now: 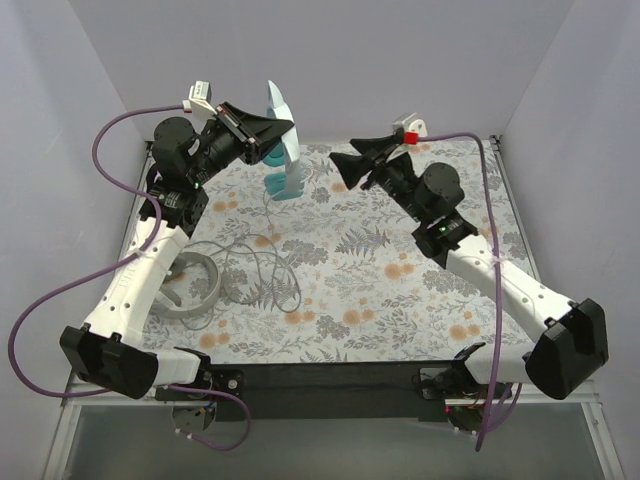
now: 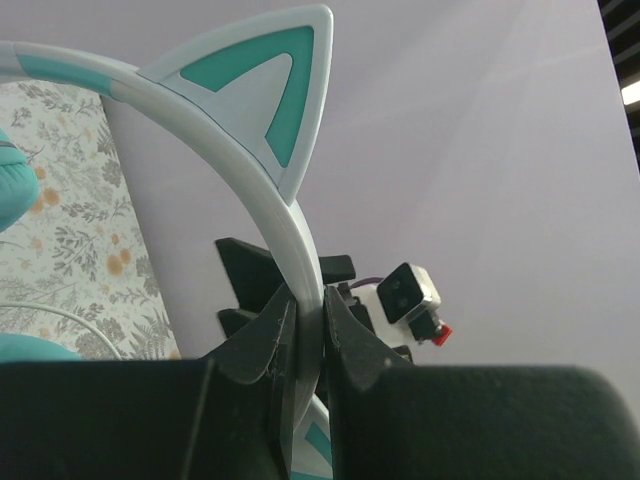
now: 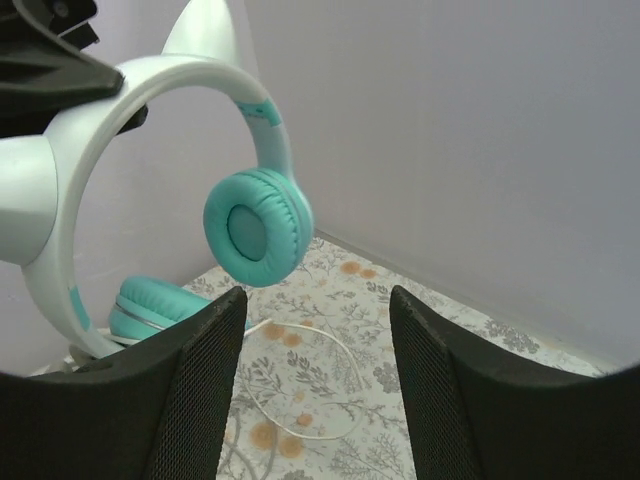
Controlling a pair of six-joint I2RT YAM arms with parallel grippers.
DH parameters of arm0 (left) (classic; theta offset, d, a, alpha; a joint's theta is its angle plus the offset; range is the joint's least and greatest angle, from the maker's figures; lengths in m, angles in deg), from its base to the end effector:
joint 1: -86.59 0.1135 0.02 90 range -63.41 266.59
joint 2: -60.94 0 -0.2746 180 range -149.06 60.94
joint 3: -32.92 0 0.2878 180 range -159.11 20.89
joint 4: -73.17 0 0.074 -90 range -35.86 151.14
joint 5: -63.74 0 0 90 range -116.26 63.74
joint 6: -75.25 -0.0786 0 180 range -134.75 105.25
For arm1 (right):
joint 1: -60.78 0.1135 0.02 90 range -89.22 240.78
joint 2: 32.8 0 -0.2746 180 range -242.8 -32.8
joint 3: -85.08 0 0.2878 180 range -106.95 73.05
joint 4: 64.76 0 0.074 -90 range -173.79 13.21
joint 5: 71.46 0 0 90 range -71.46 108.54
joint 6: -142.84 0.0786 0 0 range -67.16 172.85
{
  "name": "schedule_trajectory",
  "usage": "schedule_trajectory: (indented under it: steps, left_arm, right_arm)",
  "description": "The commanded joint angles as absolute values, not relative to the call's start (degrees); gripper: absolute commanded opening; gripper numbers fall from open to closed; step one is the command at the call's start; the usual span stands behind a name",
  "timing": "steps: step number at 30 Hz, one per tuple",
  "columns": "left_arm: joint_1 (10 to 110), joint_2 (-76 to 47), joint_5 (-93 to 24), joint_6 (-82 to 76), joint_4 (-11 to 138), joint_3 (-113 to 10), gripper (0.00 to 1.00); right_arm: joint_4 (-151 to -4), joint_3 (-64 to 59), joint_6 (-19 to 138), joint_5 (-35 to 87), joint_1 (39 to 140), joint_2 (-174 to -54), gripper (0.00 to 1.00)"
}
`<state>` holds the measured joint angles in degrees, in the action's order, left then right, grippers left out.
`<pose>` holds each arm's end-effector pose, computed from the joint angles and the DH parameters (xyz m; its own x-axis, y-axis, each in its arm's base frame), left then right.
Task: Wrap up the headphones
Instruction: Place the headphones on the table
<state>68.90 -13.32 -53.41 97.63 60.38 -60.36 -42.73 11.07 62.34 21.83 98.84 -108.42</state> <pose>0.3327 -0.1438 0.4872 -0.6890 -0.6439 0.3327 -0.1719 -0.3008 -0.9381 0.2983 0.2393 0.4246 0.1624 0.3364 -0.9276 -0.6941 0.7071 0.1349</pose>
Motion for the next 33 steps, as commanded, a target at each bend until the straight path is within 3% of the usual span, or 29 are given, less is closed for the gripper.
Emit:
schedule_trajectory:
  steps: [1, 5, 9, 18, 33]
  left_arm:
    - [69.54, -11.22, -57.01, 94.33, 59.12, -63.66, 0.00]
    - [69.63, -10.78, -58.07, 92.39, 58.06, -63.48, 0.00]
    - [69.72, -10.87, -59.30, 91.86, 58.06, -63.05, 0.00]
    - [70.68, -12.19, -64.13, 93.79, 54.55, -66.38, 0.00]
    - [71.74, -6.05, -69.67, 98.09, 50.06, -63.32, 0.00]
  right_arm:
    - [-49.54, 11.52, 69.97, 32.12, 93.57, -104.09, 0.66]
    - [-54.37, 12.32, 82.79, 38.47, 90.05, -102.59, 0.68]
    - [-57.62, 8.72, 87.92, 45.60, 91.01, -106.09, 0.62]
    - [-66.07, 8.52, 55.95, 36.47, 94.52, -104.79, 0.62]
    - [-65.01, 6.87, 40.72, 53.34, 96.27, -101.01, 0.61]
